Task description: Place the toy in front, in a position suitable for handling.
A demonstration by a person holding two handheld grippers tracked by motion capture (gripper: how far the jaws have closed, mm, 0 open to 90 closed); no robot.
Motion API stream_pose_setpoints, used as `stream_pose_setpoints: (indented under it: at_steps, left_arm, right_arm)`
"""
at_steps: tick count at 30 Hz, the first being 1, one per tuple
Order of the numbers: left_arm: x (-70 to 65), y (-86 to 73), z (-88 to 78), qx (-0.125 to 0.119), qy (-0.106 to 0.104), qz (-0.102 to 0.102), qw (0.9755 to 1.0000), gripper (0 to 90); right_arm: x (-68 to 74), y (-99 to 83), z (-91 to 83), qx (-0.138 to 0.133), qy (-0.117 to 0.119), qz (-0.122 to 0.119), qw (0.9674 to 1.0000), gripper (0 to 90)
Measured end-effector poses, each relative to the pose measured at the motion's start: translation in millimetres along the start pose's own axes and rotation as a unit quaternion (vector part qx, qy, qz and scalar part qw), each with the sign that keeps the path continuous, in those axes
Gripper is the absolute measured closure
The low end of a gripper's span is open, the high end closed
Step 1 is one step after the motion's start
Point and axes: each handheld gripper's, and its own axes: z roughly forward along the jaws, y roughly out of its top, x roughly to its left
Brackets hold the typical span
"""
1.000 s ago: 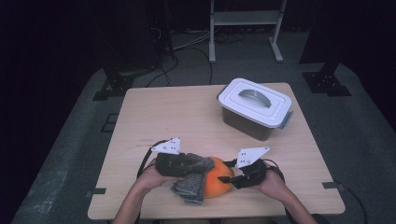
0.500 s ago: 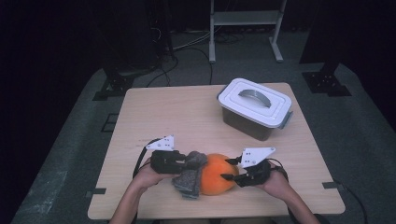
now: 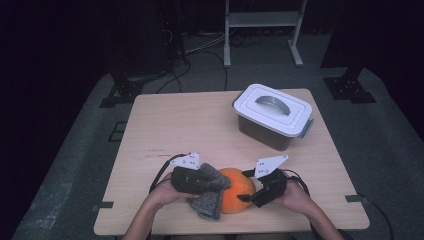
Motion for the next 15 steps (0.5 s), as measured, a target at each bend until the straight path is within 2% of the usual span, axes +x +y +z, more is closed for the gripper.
stream_pose_setpoints:
  at_steps: [3, 7, 10, 12, 15]
  left_arm:
    - [2.4, -2.6, -3.1, 0.005, 0.004, 0.004, 1.0, 74.1]
    - [9.0, -11.4, -10.0, 0.012, 0.013, -0.002, 0.9998, 74.1]
    - [15.7, -19.9, -16.9, 0.017, 0.026, -0.016, 0.9994, 74.0]
    - [18.6, -23.0, -19.7, 0.008, 0.024, -0.026, 0.9993, 74.1]
    - [17.7, -19.3, -20.3, -0.01, 0.021, -0.023, 0.9995, 74.1]
  right_arm:
    - [-1.0, -1.0, -4.9, 0.0, -0.001, -0.009, 1.0, 32.7]
    - [-2.6, -3.9, -6.0, -0.002, -0.003, -0.003, 1.0, 33.8]
    - [-5.2, -6.1, -7.2, -0.004, -0.001, 0.004, 1.0, 33.7]
    - [-6.4, -6.6, -7.8, -0.004, -0.002, 0.008, 1.0, 33.7]
    - [-4.0, -4.6, -7.3, -0.005, -0.006, 0.0, 1.0, 34.2]
